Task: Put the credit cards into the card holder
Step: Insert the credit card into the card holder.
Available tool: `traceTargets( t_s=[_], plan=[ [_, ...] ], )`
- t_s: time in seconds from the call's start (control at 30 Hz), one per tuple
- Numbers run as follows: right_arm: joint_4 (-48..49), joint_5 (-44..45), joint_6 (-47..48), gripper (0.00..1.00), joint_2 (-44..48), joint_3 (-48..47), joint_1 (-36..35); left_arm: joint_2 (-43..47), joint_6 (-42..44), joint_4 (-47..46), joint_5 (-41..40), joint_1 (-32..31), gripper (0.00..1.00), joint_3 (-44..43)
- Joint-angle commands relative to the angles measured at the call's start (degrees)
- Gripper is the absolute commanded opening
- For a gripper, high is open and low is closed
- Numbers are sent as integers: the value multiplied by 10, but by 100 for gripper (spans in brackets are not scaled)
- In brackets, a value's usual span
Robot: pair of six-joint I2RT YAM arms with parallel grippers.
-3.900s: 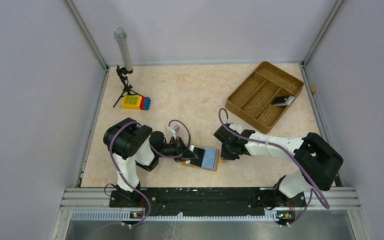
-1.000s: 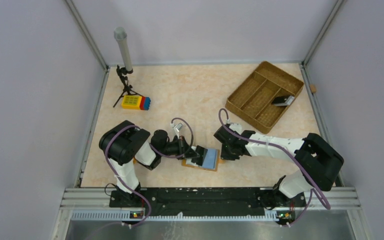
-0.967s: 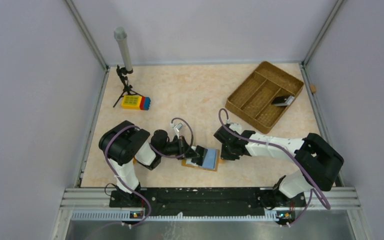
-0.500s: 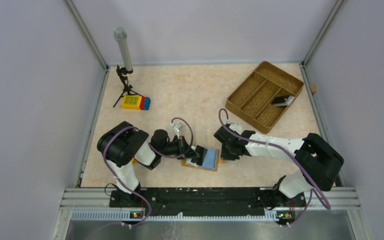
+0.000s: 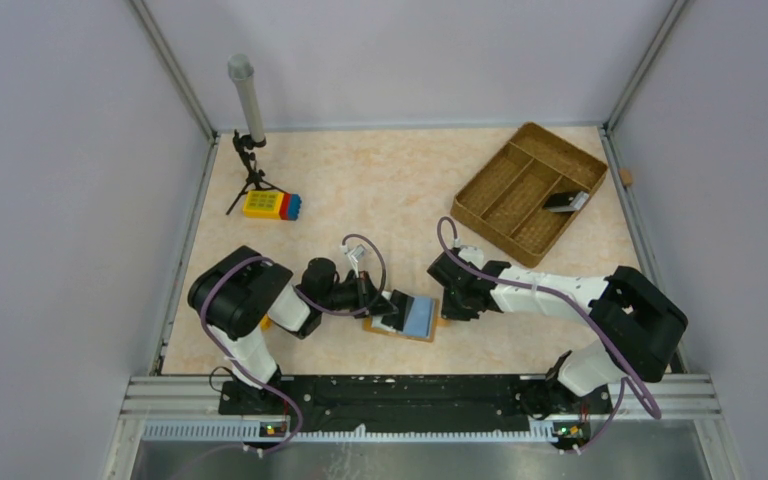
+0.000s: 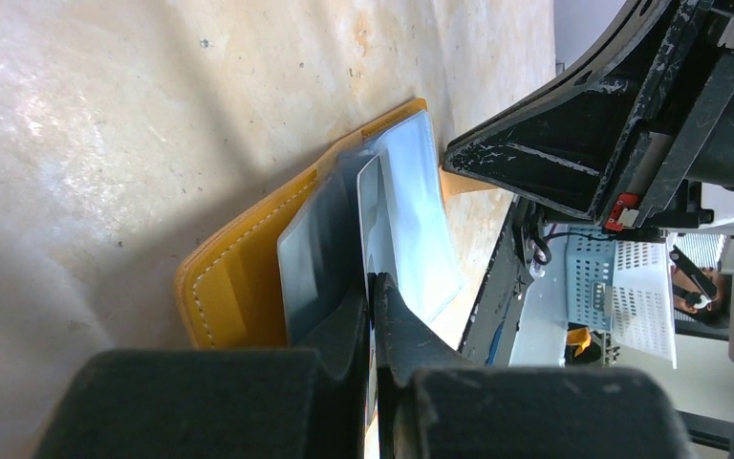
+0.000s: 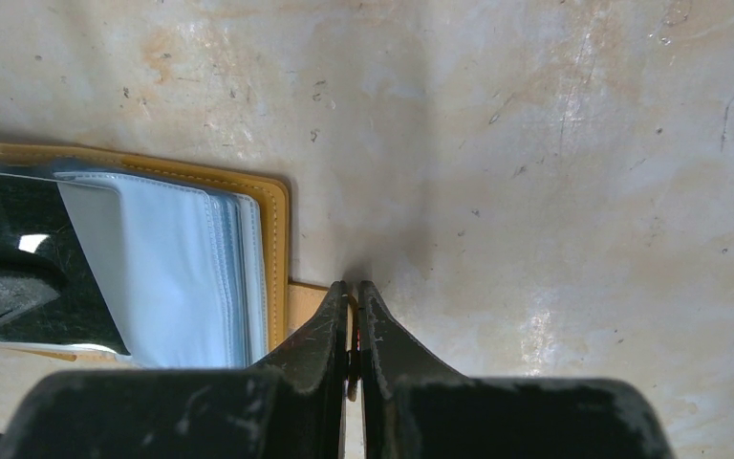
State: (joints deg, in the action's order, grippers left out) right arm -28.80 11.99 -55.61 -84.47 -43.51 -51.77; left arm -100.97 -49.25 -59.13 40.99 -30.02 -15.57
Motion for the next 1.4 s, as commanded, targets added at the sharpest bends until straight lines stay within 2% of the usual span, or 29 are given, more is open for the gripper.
traceTargets(
  t_s=[0.0, 0.47, 0.67, 0.87, 1.17, 1.37],
  plan=[
    [-31, 15, -2, 0, -11, 26, -10, -1, 35, 36, -45, -3, 0, -1],
    [-29, 17, -5, 0, -9, 25, -18, -12, -20, 26, -89, -49, 0, 2],
    [-27, 20, -3, 0, -4, 24, -20, -6, -27, 72, -118, -66, 1, -7],
    [-30, 29, -3, 0, 11, 27, -21, 49, -11, 171, -151, -71, 23, -18],
    [-36, 40, -2, 0, 23, 29, -22, 157, 65, 380, -216, -80, 46, -65],
    [-32, 41, 1, 0, 24, 29, -21, 212, 97, 463, -245, -87, 57, -88]
  ],
)
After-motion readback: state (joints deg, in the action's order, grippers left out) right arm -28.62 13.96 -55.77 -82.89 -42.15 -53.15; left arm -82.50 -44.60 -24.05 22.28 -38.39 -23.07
